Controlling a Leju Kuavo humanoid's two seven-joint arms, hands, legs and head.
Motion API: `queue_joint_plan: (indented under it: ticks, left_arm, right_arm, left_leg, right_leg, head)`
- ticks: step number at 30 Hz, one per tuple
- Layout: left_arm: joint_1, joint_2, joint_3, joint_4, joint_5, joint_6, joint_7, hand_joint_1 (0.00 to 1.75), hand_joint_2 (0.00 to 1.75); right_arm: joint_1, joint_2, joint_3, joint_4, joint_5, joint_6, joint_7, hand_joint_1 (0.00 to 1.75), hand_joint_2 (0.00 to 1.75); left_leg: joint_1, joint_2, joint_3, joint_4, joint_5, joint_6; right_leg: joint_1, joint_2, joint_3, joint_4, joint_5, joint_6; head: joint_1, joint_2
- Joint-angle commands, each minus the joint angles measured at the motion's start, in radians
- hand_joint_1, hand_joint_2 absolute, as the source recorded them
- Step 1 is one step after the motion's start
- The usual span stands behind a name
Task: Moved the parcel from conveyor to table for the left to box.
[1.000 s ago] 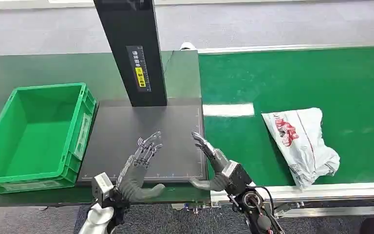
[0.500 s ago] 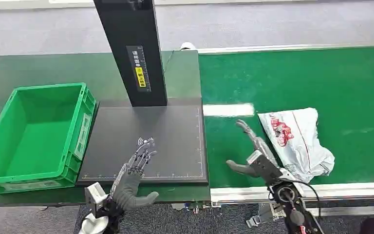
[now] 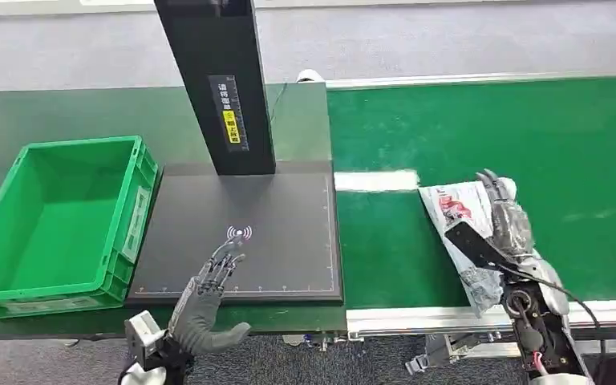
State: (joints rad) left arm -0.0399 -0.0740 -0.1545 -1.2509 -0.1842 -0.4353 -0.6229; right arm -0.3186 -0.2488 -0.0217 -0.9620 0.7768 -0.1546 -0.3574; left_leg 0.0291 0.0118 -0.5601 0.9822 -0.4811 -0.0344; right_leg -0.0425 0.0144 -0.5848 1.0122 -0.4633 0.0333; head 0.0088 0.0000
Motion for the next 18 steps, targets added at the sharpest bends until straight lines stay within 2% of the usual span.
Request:
queue_joint_plan:
  ticks: [1, 7, 11, 13, 15, 18]
  left_arm:
    - [0.006, 0.011, -0.002, 0.007, 0.000, -0.002, 0.010, 0.00, 1.75]
    - [0.003, 0.010, -0.004, 0.011, 0.001, -0.001, 0.010, 0.00, 1.75]
    - [-0.026, 0.004, -0.020, 0.043, 0.005, -0.007, 0.021, 0.00, 1.75]
    - [-0.048, -0.004, -0.023, 0.056, 0.009, -0.012, 0.040, 0.00, 1.75]
    - [-0.052, -0.008, -0.021, 0.051, 0.012, -0.012, 0.053, 0.00, 1.75]
    - [-0.059, -0.015, -0.024, 0.053, 0.012, -0.017, 0.077, 0.00, 1.75]
  right_arm:
    - [-0.098, -0.026, -0.008, 0.191, 0.047, -0.019, 0.027, 0.00, 1.75]
    - [-0.103, -0.021, -0.010, 0.208, 0.062, -0.019, 0.037, 0.00, 1.75]
    - [-0.149, -0.053, 0.021, 0.359, 0.092, 0.228, 0.124, 0.00, 1.75]
    - [-0.175, -0.079, 0.075, 0.452, 0.116, 0.301, 0.147, 0.00, 1.75]
    - [-0.181, -0.086, 0.111, 0.484, 0.141, 0.319, 0.160, 0.00, 1.75]
    - [-0.173, -0.073, 0.150, 0.522, 0.163, 0.388, 0.241, 0.00, 1.75]
  left_leg:
    - [0.000, 0.000, 0.001, 0.000, 0.000, 0.001]
    - [0.000, 0.000, 0.001, -0.001, 0.000, 0.002]
    - [0.000, -0.001, 0.000, 0.000, 0.000, 0.002]
    - [0.000, -0.002, 0.000, -0.001, 0.001, 0.002]
    - [0.000, -0.003, 0.000, 0.000, 0.001, 0.002]
    - [0.001, -0.002, 0.001, -0.001, 0.000, 0.002]
  right_leg:
    - [0.001, 0.000, 0.001, -0.001, 0.000, -0.002]
    - [0.001, 0.000, 0.001, -0.001, 0.000, -0.003]
    - [0.001, -0.001, 0.001, -0.001, 0.000, -0.002]
    - [0.001, -0.002, 0.001, -0.001, 0.001, -0.002]
    - [0.001, -0.003, 0.001, -0.002, 0.001, -0.003]
    - [0.001, -0.002, 0.002, -0.002, 0.001, -0.003]
  head:
    - [0.000, 0.000]
    - [0.000, 0.000]
    - [0.000, 0.000]
    - [0.000, 0.000]
    - [0.000, 0.000]
    - [0.000, 0.000]
